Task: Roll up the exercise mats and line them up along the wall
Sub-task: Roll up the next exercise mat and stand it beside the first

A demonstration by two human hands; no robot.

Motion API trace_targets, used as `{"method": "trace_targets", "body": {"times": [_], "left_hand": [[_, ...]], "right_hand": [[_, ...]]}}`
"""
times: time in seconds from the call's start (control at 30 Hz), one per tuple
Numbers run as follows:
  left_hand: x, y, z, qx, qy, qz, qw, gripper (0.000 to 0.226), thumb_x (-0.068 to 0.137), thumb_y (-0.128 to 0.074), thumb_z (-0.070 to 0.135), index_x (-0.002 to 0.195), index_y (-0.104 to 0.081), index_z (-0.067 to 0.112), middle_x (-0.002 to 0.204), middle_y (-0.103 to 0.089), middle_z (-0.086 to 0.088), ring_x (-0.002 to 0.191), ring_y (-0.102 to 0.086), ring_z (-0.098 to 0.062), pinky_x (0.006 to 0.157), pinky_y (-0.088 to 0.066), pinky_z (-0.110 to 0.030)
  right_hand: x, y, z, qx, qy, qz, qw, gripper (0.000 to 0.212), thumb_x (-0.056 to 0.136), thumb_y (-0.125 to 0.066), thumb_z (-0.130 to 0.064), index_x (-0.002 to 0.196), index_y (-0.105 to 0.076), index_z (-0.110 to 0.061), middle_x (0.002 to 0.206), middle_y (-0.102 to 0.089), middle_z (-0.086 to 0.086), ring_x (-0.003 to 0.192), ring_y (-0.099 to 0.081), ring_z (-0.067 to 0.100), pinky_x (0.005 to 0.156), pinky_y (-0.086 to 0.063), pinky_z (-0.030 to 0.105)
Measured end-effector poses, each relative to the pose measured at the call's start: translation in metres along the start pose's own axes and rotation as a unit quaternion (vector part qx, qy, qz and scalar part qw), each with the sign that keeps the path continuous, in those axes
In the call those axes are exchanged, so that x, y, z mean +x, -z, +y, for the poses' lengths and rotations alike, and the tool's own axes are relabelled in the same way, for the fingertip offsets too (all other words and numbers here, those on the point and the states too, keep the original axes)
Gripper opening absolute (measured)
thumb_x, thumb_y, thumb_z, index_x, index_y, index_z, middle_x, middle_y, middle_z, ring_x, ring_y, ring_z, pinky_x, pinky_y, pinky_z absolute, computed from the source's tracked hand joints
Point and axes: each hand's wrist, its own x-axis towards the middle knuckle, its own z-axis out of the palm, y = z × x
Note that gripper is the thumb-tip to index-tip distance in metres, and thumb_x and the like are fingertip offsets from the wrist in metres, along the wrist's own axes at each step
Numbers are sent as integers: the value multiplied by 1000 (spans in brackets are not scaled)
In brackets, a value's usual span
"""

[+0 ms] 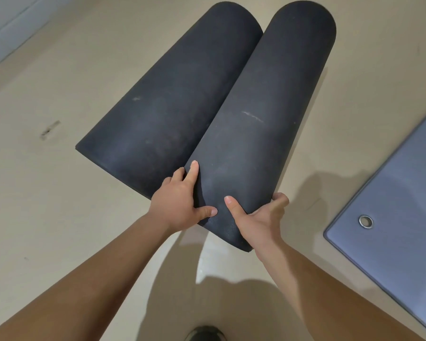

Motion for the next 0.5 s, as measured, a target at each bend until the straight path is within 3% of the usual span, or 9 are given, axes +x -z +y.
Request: {"method": "trace_targets", "body": {"times": [0.1,0.2,0.23,0.3,0.33,0.43,0.5], "left_hand": [[-1,5,-6,-23,-4,-1,1000,131,77,-75,79,170,4,33,172,-24,1,151,-35,-30,114,-45,-47],[-6,22,-12,-151,-13,-11,988,131,71,-86,71,171,-15,29,168,-33,7,152,-36,-18,121,-40,-45],[-8,29,-11,-189,-16,-7,982,127,70,-90,67,170,-23,26,167,-35,7,153,-36,-15,124,-38,-44],[-16,42,-6,-193,-18,18,981,110,77,-90,55,167,-34,22,171,-31,3,157,-32,-16,128,-32,-41],[-19,48,-1,-172,-21,40,984,100,83,-87,51,165,-38,21,173,-29,1,158,-30,-18,128,-30,-40],[-32,60,31,-122,-67,122,983,78,93,-76,50,159,-47,21,172,-32,-2,158,-30,-22,124,-31,-39],[-41,63,60,-95,-135,159,973,71,95,-74,48,156,-52,19,170,-36,-2,158,-28,-21,122,-26,-30]], "right_hand": [[-4,0,-1,10,-2,-2,1000,97,58,-94,-63,116,-20,-44,142,-43,-2,125,-59,21,106,-54,47],[-9,10,-15,53,-30,-31,998,106,50,-95,-66,122,-20,-46,143,-46,-4,119,-62,16,92,-62,46],[-12,17,-21,67,-33,-39,996,106,56,-98,-61,127,-21,-44,142,-46,-4,116,-62,13,82,-64,36],[-16,30,-33,78,-29,-47,995,96,73,-97,-45,137,-26,-35,129,-47,-8,104,-57,-1,55,-51,7],[-16,37,-37,73,-25,-50,996,89,78,-94,-40,137,-29,-32,123,-46,-11,98,-54,-4,47,-44,3],[-16,52,-45,44,-3,-75,996,72,83,-89,-47,132,-39,-32,114,-48,-18,93,-53,-5,50,-42,0],[-19,62,-51,6,-9,-101,995,53,89,-81,-51,125,-49,-31,114,-57,-17,98,-61,3,73,-52,10]]}}
